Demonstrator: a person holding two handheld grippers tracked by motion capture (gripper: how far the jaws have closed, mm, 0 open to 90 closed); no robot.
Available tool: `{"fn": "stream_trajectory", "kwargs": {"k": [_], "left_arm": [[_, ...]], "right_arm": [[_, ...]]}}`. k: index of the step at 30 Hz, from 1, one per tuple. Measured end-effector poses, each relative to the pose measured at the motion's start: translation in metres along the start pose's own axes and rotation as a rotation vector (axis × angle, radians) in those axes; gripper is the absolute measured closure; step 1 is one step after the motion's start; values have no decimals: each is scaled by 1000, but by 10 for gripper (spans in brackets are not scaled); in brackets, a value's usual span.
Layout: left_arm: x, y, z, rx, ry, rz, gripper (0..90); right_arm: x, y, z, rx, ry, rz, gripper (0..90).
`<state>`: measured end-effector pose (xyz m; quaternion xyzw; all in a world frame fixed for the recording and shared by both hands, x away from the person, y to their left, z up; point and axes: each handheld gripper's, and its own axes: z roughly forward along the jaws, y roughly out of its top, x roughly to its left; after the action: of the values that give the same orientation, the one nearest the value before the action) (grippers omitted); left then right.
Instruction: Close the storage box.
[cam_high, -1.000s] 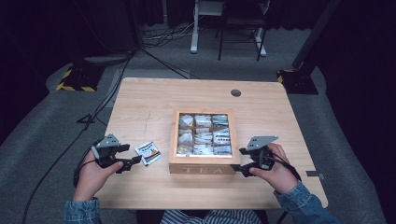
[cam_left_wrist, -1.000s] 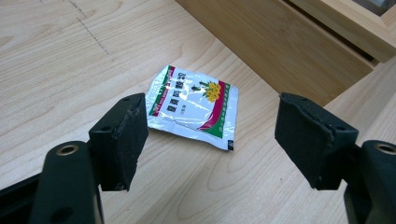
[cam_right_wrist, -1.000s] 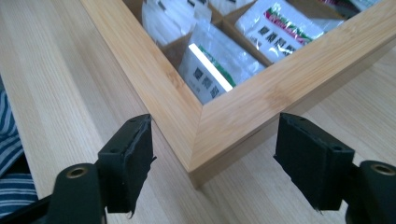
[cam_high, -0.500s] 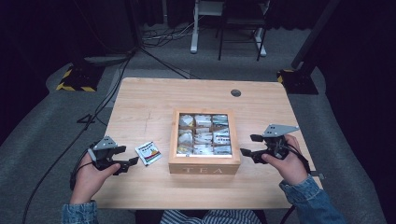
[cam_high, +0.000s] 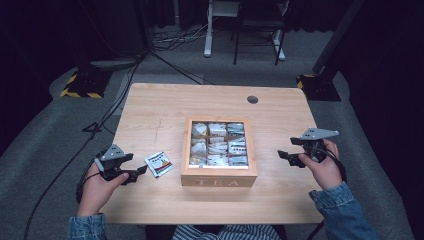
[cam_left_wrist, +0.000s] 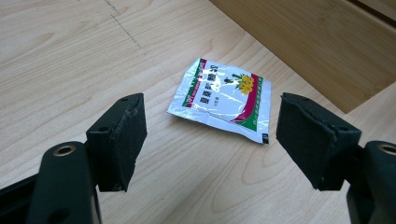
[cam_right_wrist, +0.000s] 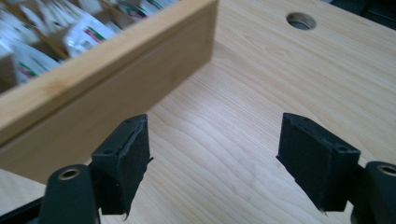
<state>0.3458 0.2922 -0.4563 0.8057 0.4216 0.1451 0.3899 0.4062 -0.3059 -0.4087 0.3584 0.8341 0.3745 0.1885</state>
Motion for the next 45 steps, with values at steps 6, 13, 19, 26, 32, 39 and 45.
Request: {"fn": "stream_trajectory", "kwargs": {"k": [6,13,19,26,32,39,45], "left_arm": [[2,-1,3,5,-2,-16,250],[2,-2,7,14,2,-21,244],[3,-6,9,31,7,-27,244],[3,-8,15,57,-1,-28,244],[4,-11,20,75,2,-36,243],[4,-11,25,87,-5,-32,241],[5,-12,26,87,-4,-37,238]], "right_arm": [[-15,-11,4,13,-20,29,244],[-29,-29,13,33,-26,58,236],[-43,-53,18,20,-22,101,215],[-46,-70,27,54,-60,117,209],[-43,-80,29,60,-63,115,206],[-38,-86,31,48,-56,92,193],[-34,-88,37,73,-69,82,172]]}}
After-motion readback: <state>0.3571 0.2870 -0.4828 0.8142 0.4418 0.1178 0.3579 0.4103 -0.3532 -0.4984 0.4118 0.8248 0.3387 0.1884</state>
